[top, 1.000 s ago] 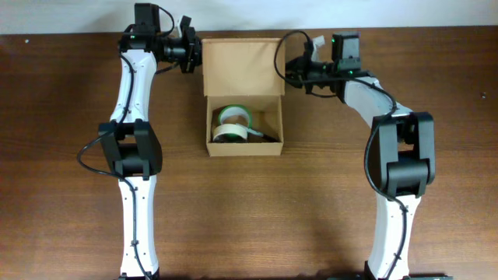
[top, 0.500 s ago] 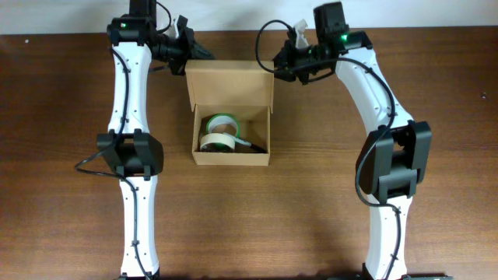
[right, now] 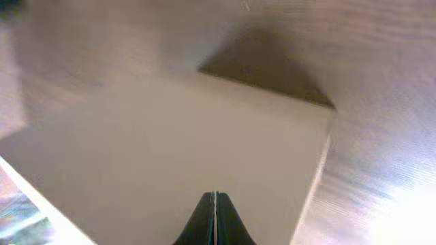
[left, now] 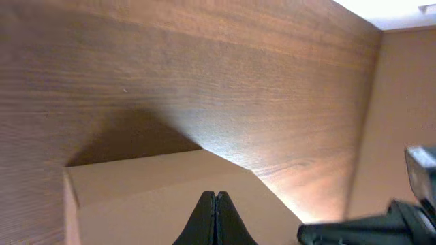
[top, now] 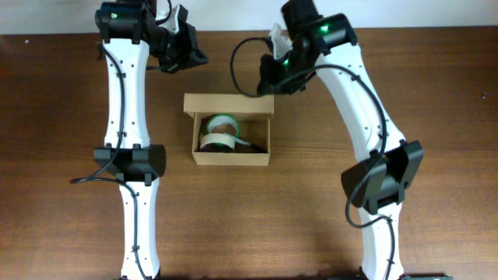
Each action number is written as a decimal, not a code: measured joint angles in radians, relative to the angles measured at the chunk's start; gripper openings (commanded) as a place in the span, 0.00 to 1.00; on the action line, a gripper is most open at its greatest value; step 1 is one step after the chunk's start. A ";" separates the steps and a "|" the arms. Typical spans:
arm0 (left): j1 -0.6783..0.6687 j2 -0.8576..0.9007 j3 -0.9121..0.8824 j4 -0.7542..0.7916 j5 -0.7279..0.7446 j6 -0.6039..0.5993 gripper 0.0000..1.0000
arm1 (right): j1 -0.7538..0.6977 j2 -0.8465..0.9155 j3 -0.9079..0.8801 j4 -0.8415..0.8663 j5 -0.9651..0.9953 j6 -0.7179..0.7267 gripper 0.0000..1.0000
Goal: Pack container
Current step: 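Fold the lid flaps down with both grippers over the box, then press the lid shut with both grippers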
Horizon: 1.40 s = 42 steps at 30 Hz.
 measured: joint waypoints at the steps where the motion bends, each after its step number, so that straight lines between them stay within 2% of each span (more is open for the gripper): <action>1: -0.008 -0.018 0.000 0.000 -0.029 0.005 0.02 | 0.013 -0.011 0.000 -0.017 0.031 -0.004 0.04; 6: -0.072 -0.142 0.000 -0.001 -0.195 0.036 0.02 | 0.083 -0.077 0.002 -0.106 0.184 -0.016 0.04; 12: -0.179 -0.360 -0.057 -0.001 -0.467 0.062 0.02 | 0.148 -0.142 0.008 -0.176 0.323 -0.019 0.04; 17: -0.239 -0.553 -0.240 -0.002 -0.645 0.069 0.02 | 0.185 -0.161 0.009 -0.224 0.399 -0.019 0.04; 21: -0.239 -0.669 -0.475 0.001 -0.748 0.072 0.01 | 0.204 -0.161 0.010 -0.270 0.458 -0.019 0.04; 26: -0.237 -0.703 -0.726 0.035 -0.796 0.076 0.01 | 0.228 -0.161 0.010 -0.268 0.522 -0.018 0.03; 33: -0.236 -0.702 -1.077 0.234 -0.731 0.136 0.01 | 0.239 -0.166 -0.039 -0.177 0.551 -0.025 0.04; 42: -0.227 -0.702 -1.407 0.446 -0.691 0.158 0.02 | 0.239 -0.171 -0.383 0.074 0.512 -0.032 0.04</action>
